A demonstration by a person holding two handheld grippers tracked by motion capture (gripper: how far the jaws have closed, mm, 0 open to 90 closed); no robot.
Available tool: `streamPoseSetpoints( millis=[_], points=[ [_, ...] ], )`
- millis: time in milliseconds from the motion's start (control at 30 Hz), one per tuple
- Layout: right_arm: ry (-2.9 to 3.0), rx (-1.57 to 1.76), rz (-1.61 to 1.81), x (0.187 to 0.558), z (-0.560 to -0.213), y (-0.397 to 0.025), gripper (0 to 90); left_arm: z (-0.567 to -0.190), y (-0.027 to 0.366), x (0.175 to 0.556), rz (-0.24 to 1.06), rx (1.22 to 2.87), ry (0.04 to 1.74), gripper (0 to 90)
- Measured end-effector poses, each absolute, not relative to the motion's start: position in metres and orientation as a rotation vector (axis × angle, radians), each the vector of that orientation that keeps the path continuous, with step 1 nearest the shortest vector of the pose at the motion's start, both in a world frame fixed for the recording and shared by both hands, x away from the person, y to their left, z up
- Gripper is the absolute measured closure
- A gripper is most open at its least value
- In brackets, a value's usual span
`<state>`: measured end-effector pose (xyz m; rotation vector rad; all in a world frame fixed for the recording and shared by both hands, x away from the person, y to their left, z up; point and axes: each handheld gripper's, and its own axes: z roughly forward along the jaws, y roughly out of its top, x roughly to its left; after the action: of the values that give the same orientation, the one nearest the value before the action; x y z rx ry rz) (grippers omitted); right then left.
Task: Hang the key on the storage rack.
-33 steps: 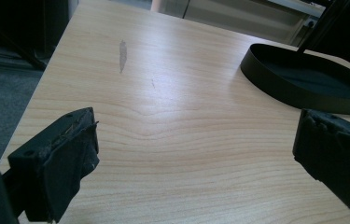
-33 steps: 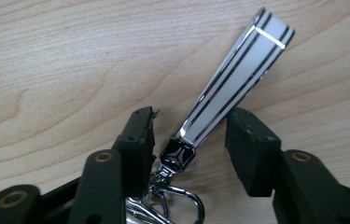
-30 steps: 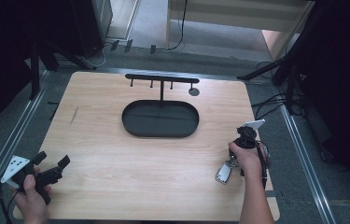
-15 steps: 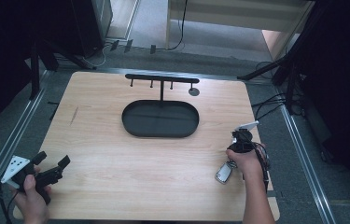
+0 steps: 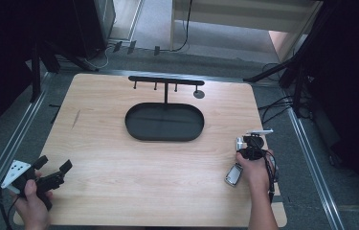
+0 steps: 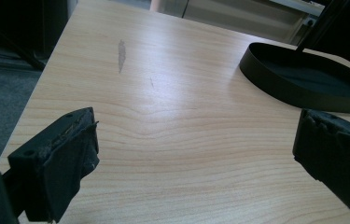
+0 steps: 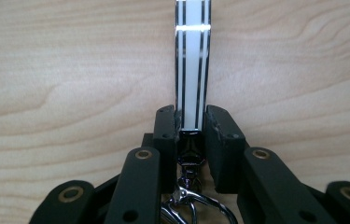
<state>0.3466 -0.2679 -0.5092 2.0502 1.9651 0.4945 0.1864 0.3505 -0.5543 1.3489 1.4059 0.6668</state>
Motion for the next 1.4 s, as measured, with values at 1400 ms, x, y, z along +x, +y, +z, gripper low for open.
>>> streamPoseSetpoints(
  millis=[1400],
  points=[
    [1.733, 1.354, 1.114, 0.342, -0.421, -0.206, 77.0, -0.554, 0.351, 0.187, 0.657, 1.357, 1.402, 0.1]
  ],
)
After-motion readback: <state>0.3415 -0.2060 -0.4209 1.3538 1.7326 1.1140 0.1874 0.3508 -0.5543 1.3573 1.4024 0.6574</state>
